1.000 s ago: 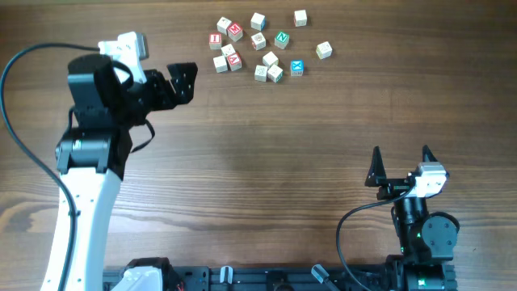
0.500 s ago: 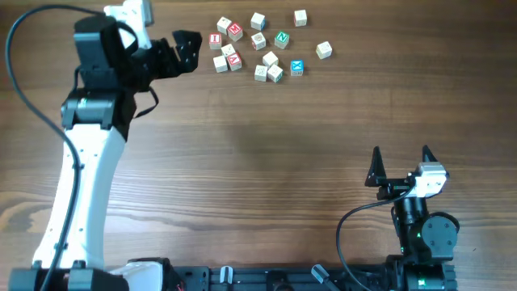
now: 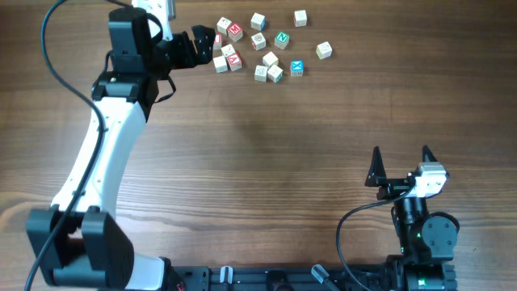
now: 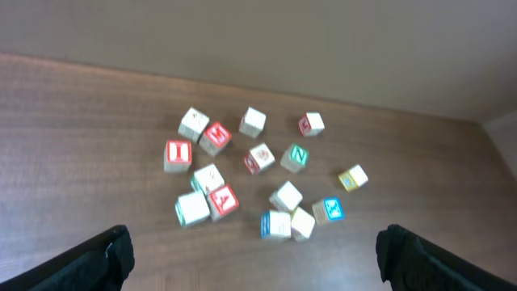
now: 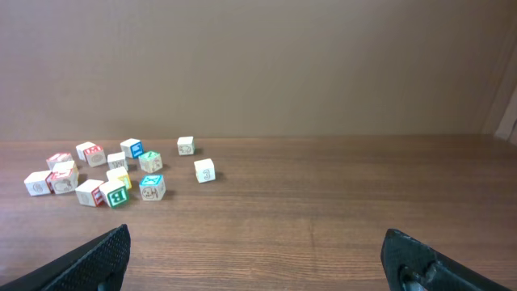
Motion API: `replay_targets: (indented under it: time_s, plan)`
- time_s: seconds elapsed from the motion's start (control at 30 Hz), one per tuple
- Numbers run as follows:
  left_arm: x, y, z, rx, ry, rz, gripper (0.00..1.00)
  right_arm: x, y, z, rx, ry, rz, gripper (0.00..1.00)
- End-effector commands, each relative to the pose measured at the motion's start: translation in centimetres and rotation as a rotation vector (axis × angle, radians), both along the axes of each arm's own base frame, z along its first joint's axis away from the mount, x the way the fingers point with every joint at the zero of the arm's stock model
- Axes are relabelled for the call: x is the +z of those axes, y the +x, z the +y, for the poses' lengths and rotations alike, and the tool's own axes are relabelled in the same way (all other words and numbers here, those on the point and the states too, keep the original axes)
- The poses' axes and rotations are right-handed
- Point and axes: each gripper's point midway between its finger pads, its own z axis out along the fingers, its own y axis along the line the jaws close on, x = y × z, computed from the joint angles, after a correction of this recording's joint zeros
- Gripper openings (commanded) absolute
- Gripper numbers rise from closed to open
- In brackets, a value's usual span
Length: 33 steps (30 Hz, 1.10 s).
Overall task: Form a horizontal line
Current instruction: 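Raise the left arm and reach toward the block cluster, then lower the left gripper and grasp the white bird-drawing block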
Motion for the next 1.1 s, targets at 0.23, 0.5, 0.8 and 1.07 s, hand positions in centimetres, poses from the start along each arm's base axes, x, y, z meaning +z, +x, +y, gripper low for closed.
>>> replay_targets:
  time_s: [0.23,0.5,0.8,1.07]
  plan:
    - [-2.9,3.6,0.1,0.015,0.035,-0.031,1.0,0.3,-0.1,0.2,0.015,-0.013,-0.014,1.0]
    - [-5.6,5.1,-1.2,-0.011,0.123,-0.054,1.0,0.3,-0.1,0.2,0.015,-0.014,-0.013,1.0]
    - [-8.5,6.6,-2.7,-0.004,0.256,-0.092,1.0,0.3,-0.1,0.2,0.015,-0.014,-0.013,1.0]
    - [-11.8,7.3,-3.6,-0.022,0.263,-0.066,0.98,0.3,-0.1,0.3,0.015,-0.014,-0.014,1.0]
